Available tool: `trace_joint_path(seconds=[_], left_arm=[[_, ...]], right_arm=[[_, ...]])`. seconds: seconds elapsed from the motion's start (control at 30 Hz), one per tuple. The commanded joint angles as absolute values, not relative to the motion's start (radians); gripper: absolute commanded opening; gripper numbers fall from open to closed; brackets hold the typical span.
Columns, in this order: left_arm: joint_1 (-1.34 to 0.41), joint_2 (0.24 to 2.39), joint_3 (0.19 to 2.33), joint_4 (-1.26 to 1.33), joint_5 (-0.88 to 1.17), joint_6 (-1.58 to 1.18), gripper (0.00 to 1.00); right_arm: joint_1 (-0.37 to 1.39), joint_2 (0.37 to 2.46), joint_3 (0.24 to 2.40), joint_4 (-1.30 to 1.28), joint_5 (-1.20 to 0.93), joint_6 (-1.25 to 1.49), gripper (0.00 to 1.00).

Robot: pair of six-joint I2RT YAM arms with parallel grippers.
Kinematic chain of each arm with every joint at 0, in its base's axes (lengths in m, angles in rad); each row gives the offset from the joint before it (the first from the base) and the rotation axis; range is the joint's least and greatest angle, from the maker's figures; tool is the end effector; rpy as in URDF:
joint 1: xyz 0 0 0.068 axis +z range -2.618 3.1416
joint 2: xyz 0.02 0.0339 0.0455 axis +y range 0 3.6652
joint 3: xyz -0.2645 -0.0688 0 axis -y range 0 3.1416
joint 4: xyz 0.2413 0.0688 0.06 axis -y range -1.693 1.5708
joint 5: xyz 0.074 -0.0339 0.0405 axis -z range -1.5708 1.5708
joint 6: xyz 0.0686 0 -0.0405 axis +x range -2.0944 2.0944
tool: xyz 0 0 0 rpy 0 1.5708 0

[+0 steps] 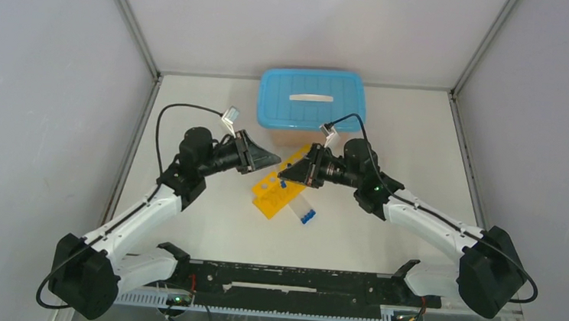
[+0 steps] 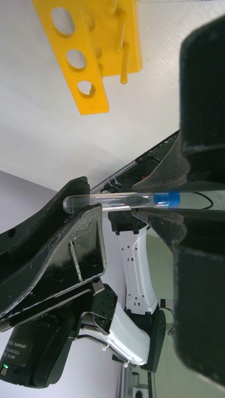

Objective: Organize the chemistry lab equipment
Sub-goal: Pick up the test tube at the center of the board.

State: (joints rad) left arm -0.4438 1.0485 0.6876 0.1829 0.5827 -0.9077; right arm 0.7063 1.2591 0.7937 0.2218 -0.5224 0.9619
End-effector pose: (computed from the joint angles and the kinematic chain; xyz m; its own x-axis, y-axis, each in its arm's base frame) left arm 0.2224 -0.1475 0.2904 -0.7665 -0.3642 -0.5290 0.3958 0.3810 -0.8356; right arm 0.2144 0.2279 0.2784 -0.8685 0.1935 -0.4564 -0.3819 0.3257 0.8649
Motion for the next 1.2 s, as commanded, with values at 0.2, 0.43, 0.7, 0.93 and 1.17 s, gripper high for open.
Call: trace_joint_path(seconds=[0.2,0.43,0.7,0.93,1.17], left_arm=[[-0.422,1.024,0.693,0.183,0.632,-0.884,0.18],[-0.421,0.997,0.673,0.193,0.590,-0.914,0.16],[-0.422,0.968,0.653,0.185,0.543,-0.928,0.15],[-0.421,0.955,0.643,0.182,0.518,-0.937,0.14],[-0.422,0.916,0.629,0.164,0.420,-0.962,0.12]], right_arm=[[0.696,1.246,0.839,0.229,-0.532,0.922,0.17],[0.688,1.246,0.839,0.229,-0.532,0.920,0.22],[0.684,1.244,0.840,0.236,-0.533,0.923,0.26],[0.684,1.243,0.839,0.242,-0.532,0.927,0.29],[0.679,1.211,0.839,0.209,-0.488,0.891,0.33]])
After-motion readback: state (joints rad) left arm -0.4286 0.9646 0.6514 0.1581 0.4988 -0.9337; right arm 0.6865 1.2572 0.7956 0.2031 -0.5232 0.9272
